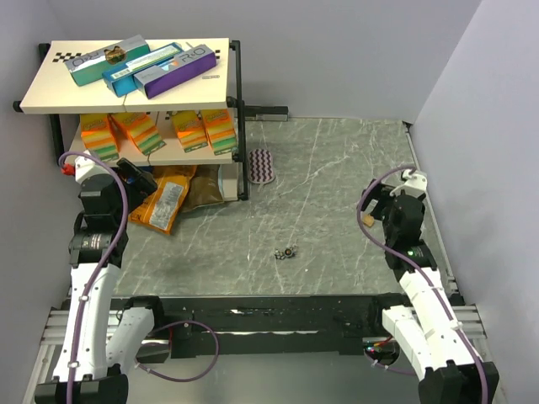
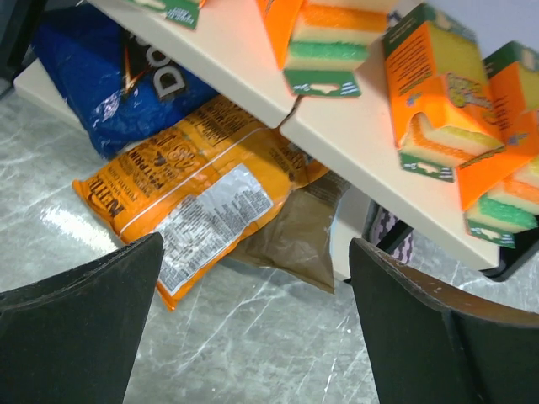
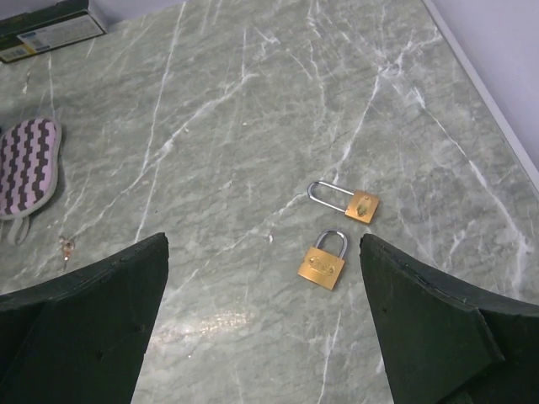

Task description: Unlock with the key

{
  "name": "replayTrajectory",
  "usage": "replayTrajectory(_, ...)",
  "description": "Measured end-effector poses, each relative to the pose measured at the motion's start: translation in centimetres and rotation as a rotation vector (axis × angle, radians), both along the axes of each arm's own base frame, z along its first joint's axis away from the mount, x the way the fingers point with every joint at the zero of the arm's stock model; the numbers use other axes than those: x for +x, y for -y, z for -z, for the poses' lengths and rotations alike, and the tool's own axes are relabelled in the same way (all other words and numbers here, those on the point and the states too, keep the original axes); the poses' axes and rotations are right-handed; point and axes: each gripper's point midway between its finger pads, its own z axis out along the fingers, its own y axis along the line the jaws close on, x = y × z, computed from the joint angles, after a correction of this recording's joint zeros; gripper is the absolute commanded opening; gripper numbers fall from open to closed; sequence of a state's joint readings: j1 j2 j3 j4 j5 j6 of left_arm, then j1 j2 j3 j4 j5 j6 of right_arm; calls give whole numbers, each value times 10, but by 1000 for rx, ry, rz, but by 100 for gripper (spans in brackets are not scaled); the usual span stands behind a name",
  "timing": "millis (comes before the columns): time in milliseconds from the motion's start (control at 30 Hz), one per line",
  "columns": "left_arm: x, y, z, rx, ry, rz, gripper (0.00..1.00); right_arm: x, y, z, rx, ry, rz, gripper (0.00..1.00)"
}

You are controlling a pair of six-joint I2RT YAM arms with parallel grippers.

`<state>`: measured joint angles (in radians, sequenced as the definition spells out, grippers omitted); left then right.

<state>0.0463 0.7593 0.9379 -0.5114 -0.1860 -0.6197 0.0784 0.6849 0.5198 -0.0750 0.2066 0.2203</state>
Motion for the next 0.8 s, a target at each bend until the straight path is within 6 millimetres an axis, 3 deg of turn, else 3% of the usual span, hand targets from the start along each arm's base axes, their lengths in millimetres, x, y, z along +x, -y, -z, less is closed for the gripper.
replayTrajectory(133,0,-2,8,-15,-36,-18,96,5,-1,-15,-3,-26,-5,100)
replayTrajectory(467,8,0,10,-76,-47,-44,96,31,1,-75,-58,-53,-10,97)
replayTrajectory(633,8,0,10,-89,-46,-49,96,46,-17,-75,-46,-100,-107,87)
replayTrajectory(800,6,1,10,-89,-47,-42,96,74,-44,-67,-31,-181,-227,80)
